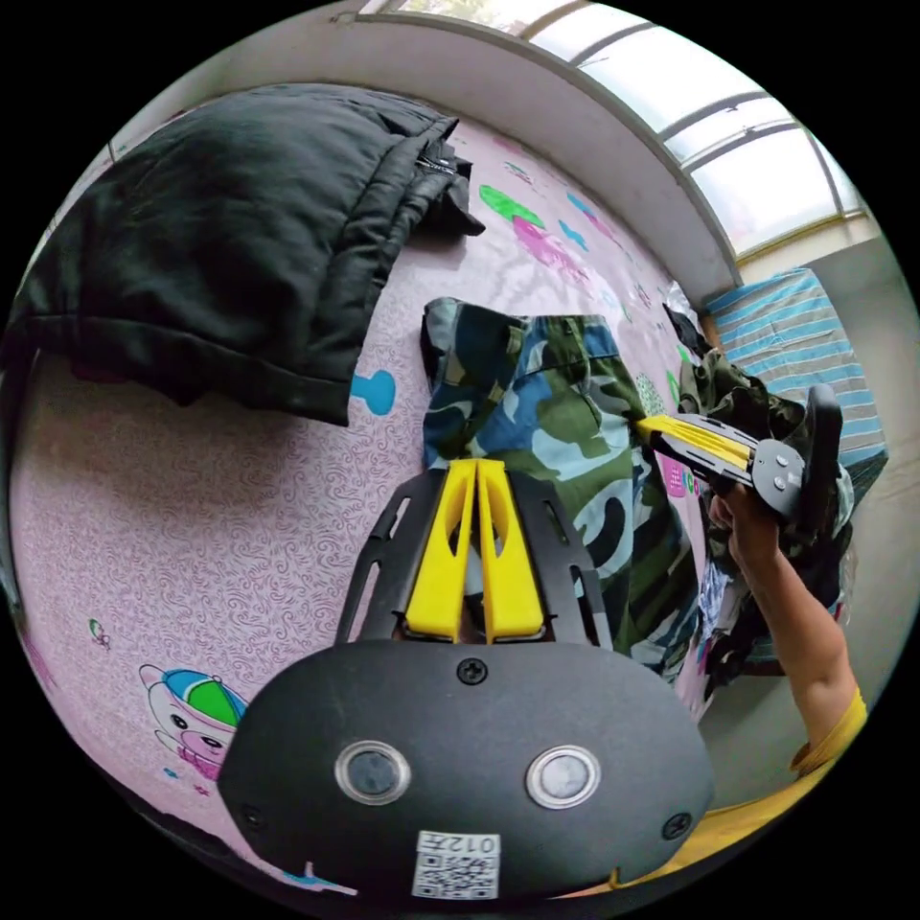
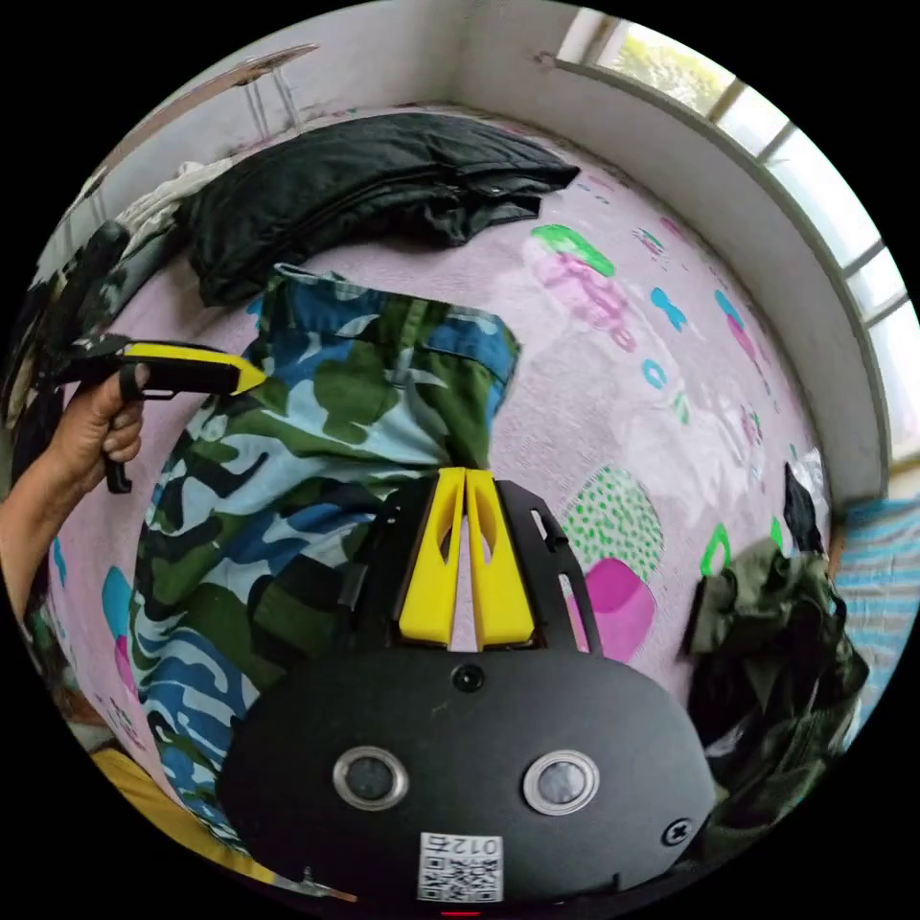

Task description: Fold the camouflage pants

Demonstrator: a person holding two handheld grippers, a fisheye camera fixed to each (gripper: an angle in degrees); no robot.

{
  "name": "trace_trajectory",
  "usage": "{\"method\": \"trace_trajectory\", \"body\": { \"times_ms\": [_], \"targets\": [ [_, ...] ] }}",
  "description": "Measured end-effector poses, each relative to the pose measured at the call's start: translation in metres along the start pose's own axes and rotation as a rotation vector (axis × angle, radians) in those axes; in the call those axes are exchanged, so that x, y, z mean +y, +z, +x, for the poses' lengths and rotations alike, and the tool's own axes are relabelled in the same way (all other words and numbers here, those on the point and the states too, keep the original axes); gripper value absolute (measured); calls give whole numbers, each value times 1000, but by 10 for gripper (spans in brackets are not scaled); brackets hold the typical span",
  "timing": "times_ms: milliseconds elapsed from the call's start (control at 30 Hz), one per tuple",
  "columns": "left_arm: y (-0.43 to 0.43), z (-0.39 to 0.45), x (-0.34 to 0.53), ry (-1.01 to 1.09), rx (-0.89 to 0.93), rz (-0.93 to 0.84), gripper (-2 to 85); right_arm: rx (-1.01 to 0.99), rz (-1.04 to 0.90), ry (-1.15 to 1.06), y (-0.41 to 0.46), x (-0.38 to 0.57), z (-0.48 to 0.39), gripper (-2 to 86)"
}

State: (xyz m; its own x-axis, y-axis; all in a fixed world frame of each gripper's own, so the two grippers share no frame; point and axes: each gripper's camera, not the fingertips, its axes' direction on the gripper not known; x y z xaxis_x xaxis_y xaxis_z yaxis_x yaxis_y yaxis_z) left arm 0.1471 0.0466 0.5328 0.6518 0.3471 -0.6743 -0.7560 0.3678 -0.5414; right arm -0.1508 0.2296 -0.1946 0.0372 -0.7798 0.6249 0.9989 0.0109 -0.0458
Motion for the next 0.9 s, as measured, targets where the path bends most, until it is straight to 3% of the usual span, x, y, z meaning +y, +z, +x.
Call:
{"method": "trace_trajectory", "body": {
  "times_ms": [100,167,233,333,433,600,667,800,900],
  "targets": [
    [-14,17,6,-33,-66,61,2,24,70,-19,-24,24,-6,1],
    [-36,53,19,83,-30,152,3,-106,104,-110,-41,43,-20,0],
    [-35,83,32,176,-11,104,3,-192,72,-222,-46,68,-44,0],
    [-9,115,52,242,-160,-35,2,-53,-47,-329,-19,89,-61,-1],
    [21,116,61,231,-263,-126,0,-58,-72,-302,-7,97,-53,-1],
    [26,120,63,190,-240,-145,-1,257,-52,-183,-13,118,-45,0],
    [15,134,71,158,-308,-102,-1,124,-34,-153,-25,135,-39,0],
    [-8,176,106,247,-281,-27,-2,-164,64,-178,-47,186,-47,0],
    [14,184,139,245,-298,-116,-1,-122,-58,-218,-16,210,-49,0]
  ]
}}
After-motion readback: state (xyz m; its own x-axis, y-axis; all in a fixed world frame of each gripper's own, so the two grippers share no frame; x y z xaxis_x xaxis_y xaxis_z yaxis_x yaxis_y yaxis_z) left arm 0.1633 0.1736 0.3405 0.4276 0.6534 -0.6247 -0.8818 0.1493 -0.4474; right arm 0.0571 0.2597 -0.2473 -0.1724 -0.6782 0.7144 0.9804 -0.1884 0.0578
